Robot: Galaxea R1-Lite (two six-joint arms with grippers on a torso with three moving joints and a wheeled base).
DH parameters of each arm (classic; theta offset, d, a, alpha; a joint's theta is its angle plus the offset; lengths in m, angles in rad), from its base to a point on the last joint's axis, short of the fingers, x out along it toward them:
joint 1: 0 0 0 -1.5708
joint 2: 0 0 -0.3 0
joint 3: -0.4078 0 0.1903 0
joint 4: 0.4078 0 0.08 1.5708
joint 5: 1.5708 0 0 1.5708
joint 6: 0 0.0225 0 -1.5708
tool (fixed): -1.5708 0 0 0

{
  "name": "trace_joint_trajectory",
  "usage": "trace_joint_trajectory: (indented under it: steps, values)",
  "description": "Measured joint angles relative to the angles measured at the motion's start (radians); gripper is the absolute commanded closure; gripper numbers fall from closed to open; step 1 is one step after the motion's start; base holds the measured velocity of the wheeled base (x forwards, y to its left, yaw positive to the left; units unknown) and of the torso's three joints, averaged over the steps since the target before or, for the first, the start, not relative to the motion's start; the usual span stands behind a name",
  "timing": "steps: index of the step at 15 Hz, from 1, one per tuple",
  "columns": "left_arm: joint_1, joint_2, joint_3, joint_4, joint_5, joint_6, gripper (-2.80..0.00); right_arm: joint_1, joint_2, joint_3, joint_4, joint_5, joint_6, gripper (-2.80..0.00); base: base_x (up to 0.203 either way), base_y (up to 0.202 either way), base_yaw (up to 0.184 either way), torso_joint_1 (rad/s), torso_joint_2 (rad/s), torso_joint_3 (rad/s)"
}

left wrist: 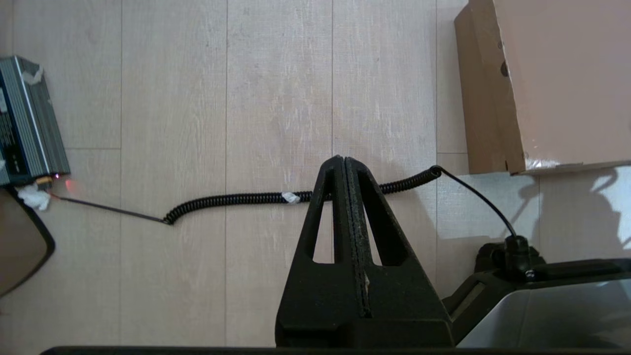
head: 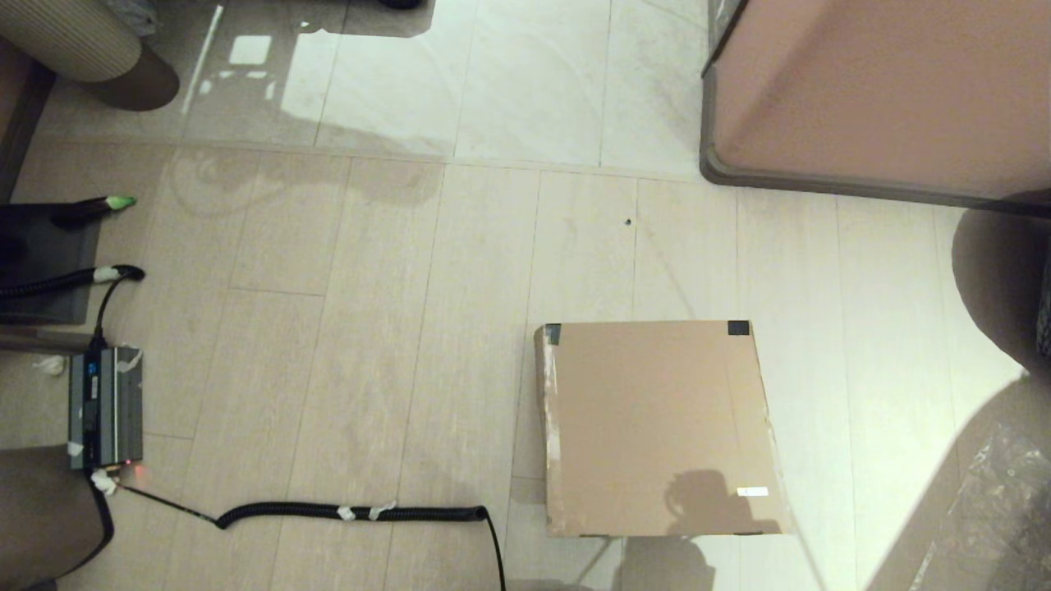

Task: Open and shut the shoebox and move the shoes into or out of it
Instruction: Open the shoe box

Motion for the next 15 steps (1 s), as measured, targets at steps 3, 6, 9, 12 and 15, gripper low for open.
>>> trace_joint_trajectory:
  steps: [3,6,9,12,15]
  values:
    - [0.0,0.01,-0.072,0.013,0.002,0.01,0.0,0.0,0.0,-0.004,-0.006,0.0,-0.014,0.0,0.0,0.0,0.0,0.0,0.0,0.0]
    - [-0.011,0.146,-0.249,0.037,-0.002,-0.032,0.0,0.0,0.05,-0.13,0.042,-0.03,-0.009,0.0,0.0,0.0,0.0,0.0,0.0,0.0]
    - [-0.047,0.417,-0.398,-0.004,-0.021,-0.128,0.0,0.0,0.271,-0.303,0.085,-0.047,0.077,0.0,0.0,0.0,0.0,0.0,0.0,0.0]
    - [-0.078,0.742,-0.459,-0.132,-0.096,-0.205,0.0,0.0,0.607,-0.404,0.07,-0.034,0.23,0.0,0.0,0.0,0.0,0.0,0.0,0.0]
    - [-0.101,1.08,-0.461,-0.362,-0.157,-0.302,0.0,-0.004,0.978,-0.441,-0.05,0.023,0.348,0.0,0.0,0.0,0.0,0.0,0.0,0.0]
